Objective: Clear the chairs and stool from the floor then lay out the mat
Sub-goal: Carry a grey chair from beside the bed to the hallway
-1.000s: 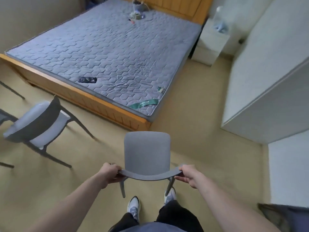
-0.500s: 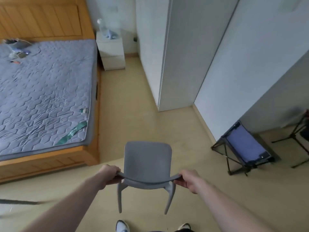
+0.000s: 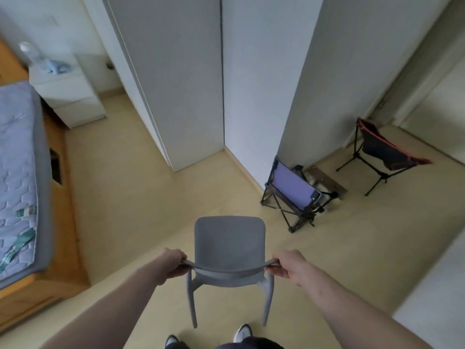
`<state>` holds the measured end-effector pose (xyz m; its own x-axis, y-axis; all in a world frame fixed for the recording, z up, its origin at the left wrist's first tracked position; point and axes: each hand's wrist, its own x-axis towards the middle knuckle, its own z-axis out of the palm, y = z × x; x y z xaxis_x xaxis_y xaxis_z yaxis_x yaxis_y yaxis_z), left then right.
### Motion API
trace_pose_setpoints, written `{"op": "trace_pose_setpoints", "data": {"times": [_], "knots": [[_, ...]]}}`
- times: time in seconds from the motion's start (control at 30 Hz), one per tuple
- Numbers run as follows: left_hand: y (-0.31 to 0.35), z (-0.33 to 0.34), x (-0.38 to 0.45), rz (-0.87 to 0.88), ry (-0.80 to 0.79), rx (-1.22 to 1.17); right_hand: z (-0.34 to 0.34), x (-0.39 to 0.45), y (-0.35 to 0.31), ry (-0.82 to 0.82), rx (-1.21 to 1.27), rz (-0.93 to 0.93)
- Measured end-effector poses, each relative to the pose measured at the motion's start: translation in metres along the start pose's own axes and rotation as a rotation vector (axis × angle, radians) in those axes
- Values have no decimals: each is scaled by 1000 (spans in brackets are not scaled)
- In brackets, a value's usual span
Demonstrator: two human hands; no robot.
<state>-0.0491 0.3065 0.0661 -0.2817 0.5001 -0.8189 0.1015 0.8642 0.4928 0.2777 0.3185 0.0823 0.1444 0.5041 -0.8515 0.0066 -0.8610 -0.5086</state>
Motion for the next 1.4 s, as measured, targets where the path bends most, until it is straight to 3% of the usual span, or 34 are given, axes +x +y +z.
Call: {"op": "trace_pose_setpoints", "data": {"times": [0.27, 0.5, 0.83, 1.07, 1.4], "knots": [[65, 81, 1, 61, -79, 125, -77, 1, -8, 73, 162, 19], [106, 98, 20, 73, -84, 170, -85, 20, -33, 128, 213, 37], [172, 29, 91, -11, -92, -19, -3, 74, -147, 118, 134, 12], [223, -35, 150, -1, -92, -43, 72, 109, -226, 119, 65, -6], [309, -76, 207, 49, -59, 39, 122, 165, -335, 86, 18, -72]]}}
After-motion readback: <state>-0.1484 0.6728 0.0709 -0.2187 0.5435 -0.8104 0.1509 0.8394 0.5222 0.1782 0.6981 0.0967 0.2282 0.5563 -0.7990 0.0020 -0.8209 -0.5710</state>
